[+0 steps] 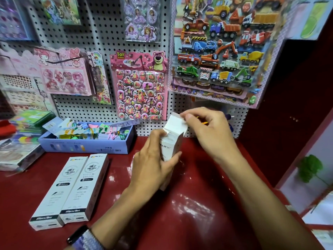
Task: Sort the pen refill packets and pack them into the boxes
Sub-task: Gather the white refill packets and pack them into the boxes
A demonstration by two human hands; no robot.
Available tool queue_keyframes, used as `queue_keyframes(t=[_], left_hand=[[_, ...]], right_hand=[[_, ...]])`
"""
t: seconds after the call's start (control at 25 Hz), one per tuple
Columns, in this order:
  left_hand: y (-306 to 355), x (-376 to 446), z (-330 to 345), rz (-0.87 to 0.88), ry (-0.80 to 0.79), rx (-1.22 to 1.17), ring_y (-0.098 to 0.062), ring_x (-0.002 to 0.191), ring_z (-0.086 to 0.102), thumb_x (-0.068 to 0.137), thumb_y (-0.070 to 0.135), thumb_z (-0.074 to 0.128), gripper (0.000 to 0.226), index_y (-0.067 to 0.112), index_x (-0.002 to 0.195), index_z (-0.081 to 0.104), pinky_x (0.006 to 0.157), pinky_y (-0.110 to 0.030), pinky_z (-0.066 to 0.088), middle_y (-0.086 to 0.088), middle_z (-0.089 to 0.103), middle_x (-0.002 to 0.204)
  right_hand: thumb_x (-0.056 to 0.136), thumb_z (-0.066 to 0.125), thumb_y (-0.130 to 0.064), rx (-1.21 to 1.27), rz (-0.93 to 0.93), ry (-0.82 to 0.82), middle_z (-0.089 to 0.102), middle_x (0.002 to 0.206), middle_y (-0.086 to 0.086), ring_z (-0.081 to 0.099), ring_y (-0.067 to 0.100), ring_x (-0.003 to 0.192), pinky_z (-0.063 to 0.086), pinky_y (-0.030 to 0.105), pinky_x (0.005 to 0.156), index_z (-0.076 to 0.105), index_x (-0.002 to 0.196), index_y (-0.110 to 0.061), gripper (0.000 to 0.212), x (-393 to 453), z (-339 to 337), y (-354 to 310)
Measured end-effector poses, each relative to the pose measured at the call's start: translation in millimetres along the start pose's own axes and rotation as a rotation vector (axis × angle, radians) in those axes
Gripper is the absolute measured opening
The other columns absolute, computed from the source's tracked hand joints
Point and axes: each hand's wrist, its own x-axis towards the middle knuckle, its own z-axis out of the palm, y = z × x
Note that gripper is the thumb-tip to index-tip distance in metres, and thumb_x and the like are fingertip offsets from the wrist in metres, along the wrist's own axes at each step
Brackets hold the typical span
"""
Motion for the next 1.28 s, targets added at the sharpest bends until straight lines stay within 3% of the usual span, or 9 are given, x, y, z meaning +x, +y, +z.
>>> queue_keyframes(t=[0.04,0.12,0.24,0.44,0.56,0.72,0.8,1.0,1.28], left_hand=[[-3,1,0,-0.011,0.002,-0.010,-0.024,0.087,0.066,0.072,0.047,0.078,0.057,0.031,0.109,0.038,0.066,-0.037,0.051,0.009,0.065,0.104],[-4,2,-2,-0.026,-0.011,-0.036,-0.023,0.087,0.067,0.071,0.048,0.079,0.057,0.031,0.106,0.037,0.067,-0.038,0.052,0.010,0.065,0.101],[2,-1,-5,-0.014,-0.064,-0.055,-0.023,0.088,0.066,0.072,0.051,0.074,0.055,0.032,0.108,0.036,0.068,-0.040,0.052,0.011,0.064,0.103],[-3,2,-13,0.000,-0.135,-0.239,0.001,0.077,0.054,0.091,0.039,0.053,0.027,0.034,0.117,0.047,0.071,-0.028,0.044,0.022,0.056,0.088],[-12,3,-16,-0.033,-0.116,-0.256,-0.001,0.070,0.054,0.097,0.034,0.052,0.022,0.035,0.118,0.045,0.067,-0.029,0.043,0.029,0.057,0.081],[-13,2,-19,-0.083,-0.094,-0.387,-0.003,0.103,0.064,0.092,0.032,0.058,0.036,0.034,0.122,0.037,0.088,-0.043,0.053,0.032,0.061,0.114],[-14,3,-20,-0.070,-0.104,-0.397,-0.003,0.108,0.063,0.092,0.031,0.059,0.039,0.035,0.123,0.036,0.090,-0.044,0.053,0.034,0.059,0.116],[-12,4,-22,-0.041,-0.102,-0.373,-0.005,0.098,0.066,0.090,0.033,0.060,0.044,0.040,0.126,0.036,0.087,-0.043,0.054,0.036,0.057,0.116],[-18,4,-20,-0.074,-0.118,-0.400,-0.018,0.088,0.067,0.089,0.047,0.059,0.033,0.038,0.117,0.042,0.084,-0.045,0.054,0.017,0.062,0.114]], right_hand=[[0.084,0.067,-0.013,0.117,0.076,0.059,0.070,0.104,-0.001,0.062,0.009,0.079,0.048,0.021,0.076,0.072,0.107,-0.020,0.024,0,2,6],[0.084,0.070,-0.014,0.287,0.266,-0.019,0.065,0.119,-0.001,0.063,0.009,0.087,0.050,0.027,0.080,0.061,0.121,-0.024,0.040,-7,11,17],[0.089,0.067,-0.006,0.505,0.301,-0.176,0.073,0.108,0.010,0.067,0.014,0.089,0.055,0.026,0.074,0.062,0.113,-0.014,0.026,-19,30,20],[0.089,0.067,-0.002,0.438,0.027,-0.118,0.072,0.094,-0.001,0.065,0.006,0.089,0.049,0.022,0.082,0.067,0.100,-0.013,0.016,-17,35,24],[0.090,0.064,-0.022,0.300,-0.061,-0.171,0.072,0.113,-0.005,0.064,0.004,0.109,0.048,0.024,0.096,0.071,0.114,-0.016,0.026,-22,38,25],[0.092,0.058,-0.019,0.223,-0.086,-0.206,0.068,0.126,-0.005,0.056,-0.001,0.124,0.041,0.026,0.109,0.071,0.119,-0.018,0.030,-22,41,27],[0.094,0.058,-0.017,0.201,-0.108,-0.195,0.068,0.125,-0.006,0.057,-0.001,0.122,0.043,0.027,0.108,0.070,0.120,-0.017,0.029,-21,40,29],[0.094,0.056,-0.024,0.152,-0.143,-0.195,0.070,0.122,-0.005,0.060,0.000,0.119,0.046,0.029,0.105,0.072,0.119,-0.017,0.030,-19,38,34],[0.094,0.054,-0.036,-0.089,-0.264,-0.220,0.058,0.139,-0.006,0.051,0.002,0.129,0.040,0.022,0.107,0.065,0.128,-0.028,0.036,-26,35,39]])
